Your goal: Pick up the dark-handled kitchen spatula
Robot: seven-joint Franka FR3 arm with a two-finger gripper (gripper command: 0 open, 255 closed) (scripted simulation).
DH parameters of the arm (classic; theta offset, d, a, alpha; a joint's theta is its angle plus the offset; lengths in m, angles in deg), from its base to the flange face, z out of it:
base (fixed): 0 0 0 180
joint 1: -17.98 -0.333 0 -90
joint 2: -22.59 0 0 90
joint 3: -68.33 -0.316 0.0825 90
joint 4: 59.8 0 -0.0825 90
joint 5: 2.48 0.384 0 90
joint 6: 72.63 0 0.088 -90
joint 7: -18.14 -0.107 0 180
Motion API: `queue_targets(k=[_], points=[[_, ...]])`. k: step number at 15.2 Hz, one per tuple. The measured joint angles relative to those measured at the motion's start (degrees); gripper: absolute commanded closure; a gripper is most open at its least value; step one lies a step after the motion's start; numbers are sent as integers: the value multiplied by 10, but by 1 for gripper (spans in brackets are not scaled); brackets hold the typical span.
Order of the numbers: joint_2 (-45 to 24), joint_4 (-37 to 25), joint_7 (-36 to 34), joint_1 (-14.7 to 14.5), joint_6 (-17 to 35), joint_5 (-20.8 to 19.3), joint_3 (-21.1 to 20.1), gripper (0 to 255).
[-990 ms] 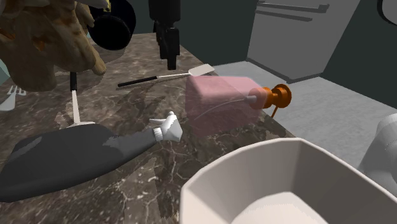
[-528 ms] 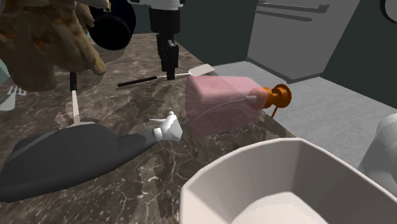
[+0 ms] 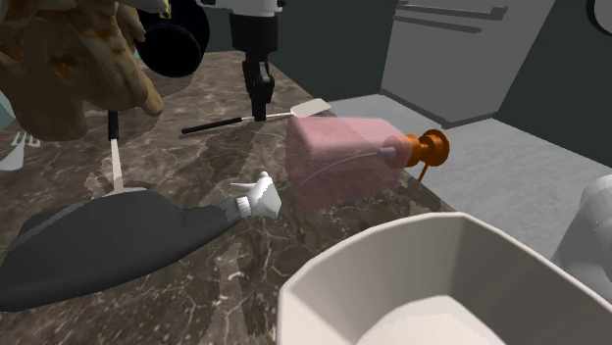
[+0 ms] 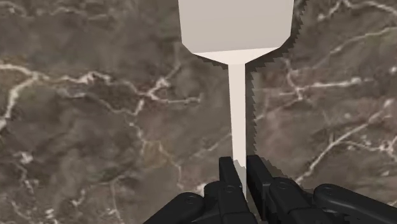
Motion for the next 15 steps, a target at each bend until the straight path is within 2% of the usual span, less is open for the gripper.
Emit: queue_targets(k=[7,15], points=[[-12,-55,-2,-1,-43,-2,0,255],[-44,-165,-7,-7,-121,-8,-1,255]])
